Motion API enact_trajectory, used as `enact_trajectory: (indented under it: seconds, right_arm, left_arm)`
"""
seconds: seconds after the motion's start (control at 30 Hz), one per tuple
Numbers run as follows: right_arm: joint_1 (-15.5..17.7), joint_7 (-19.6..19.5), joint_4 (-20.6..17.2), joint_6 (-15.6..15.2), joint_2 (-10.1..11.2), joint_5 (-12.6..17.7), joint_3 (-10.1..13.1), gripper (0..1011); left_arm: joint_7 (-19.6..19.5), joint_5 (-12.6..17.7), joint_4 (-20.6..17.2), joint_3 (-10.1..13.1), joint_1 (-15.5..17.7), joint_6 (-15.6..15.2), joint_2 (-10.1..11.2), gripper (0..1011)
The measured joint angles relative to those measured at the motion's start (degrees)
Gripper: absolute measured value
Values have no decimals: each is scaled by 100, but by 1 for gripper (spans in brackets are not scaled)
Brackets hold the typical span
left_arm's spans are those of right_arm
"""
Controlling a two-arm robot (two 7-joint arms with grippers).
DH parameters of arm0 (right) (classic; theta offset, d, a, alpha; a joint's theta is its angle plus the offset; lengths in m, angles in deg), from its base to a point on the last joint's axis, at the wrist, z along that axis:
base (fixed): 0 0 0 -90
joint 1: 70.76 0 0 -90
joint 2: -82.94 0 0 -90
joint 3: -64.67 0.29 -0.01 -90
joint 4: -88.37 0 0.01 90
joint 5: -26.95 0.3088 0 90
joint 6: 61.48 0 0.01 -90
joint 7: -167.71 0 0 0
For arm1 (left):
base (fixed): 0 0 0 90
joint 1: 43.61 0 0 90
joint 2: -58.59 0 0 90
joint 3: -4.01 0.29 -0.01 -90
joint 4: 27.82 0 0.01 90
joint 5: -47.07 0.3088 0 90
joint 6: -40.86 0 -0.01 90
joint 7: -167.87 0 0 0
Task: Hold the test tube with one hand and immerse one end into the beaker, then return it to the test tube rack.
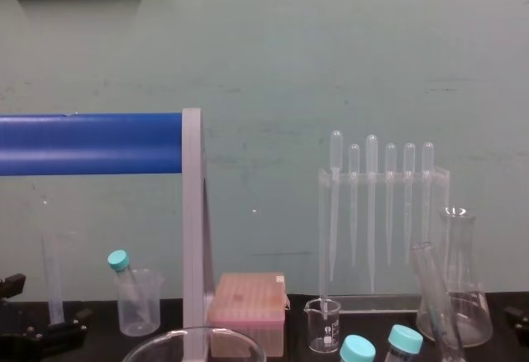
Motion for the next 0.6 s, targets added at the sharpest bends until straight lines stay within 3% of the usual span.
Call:
enact_trajectory:
  seconds: [0.6]
  right_arm:
    - [0, 0, 0, 0, 0, 0, 0, 1000]
  left_arm:
    - [0, 0, 0, 0, 0, 0, 0, 1000]
